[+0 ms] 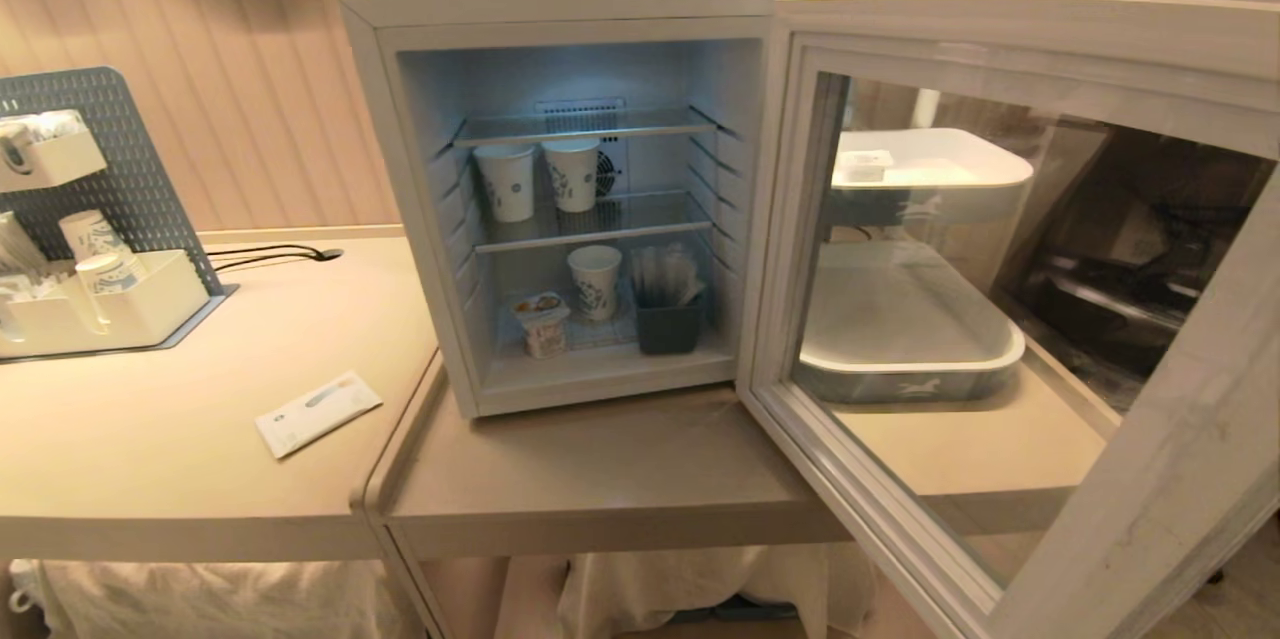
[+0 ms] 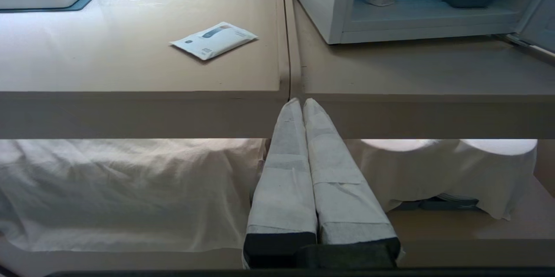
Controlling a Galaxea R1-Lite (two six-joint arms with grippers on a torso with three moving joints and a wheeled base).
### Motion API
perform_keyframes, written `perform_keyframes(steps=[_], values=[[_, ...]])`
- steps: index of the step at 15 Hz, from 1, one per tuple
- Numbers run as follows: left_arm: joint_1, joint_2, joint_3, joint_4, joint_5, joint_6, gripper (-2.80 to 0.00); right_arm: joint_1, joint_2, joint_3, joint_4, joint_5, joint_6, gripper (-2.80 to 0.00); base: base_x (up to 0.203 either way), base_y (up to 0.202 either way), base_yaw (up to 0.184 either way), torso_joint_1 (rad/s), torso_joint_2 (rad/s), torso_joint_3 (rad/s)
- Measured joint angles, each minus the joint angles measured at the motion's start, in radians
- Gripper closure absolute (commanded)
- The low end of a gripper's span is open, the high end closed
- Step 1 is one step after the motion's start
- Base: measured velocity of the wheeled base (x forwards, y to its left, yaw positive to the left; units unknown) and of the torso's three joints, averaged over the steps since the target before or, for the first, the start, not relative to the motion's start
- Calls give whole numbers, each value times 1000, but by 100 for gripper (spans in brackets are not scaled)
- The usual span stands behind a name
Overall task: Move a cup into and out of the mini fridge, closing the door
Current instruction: Close the freezer door
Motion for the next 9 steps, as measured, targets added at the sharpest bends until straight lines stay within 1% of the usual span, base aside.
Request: perform_keyframes(steps=[3,4,5,7,9], values=[[0,0,0,0,0,0,0,-1,2,-4,17,-2,-3,0,0,0,0,0,0,0],[0,0,0,0,0,0,0,0,8,-26,33,-3,1,0,0,0,0,0,0,0],[0,0,0,0,0,0,0,0,26,-77,53,-3,18,0,0,0,0,0,0,0],[0,0,0,0,0,0,0,3,115,-223,100,2,101,0,0,0,0,0,0,0],[0,0,0,0,0,-1,0,18,266,-351,127,9,215,0,0,0,0,0,0,0]])
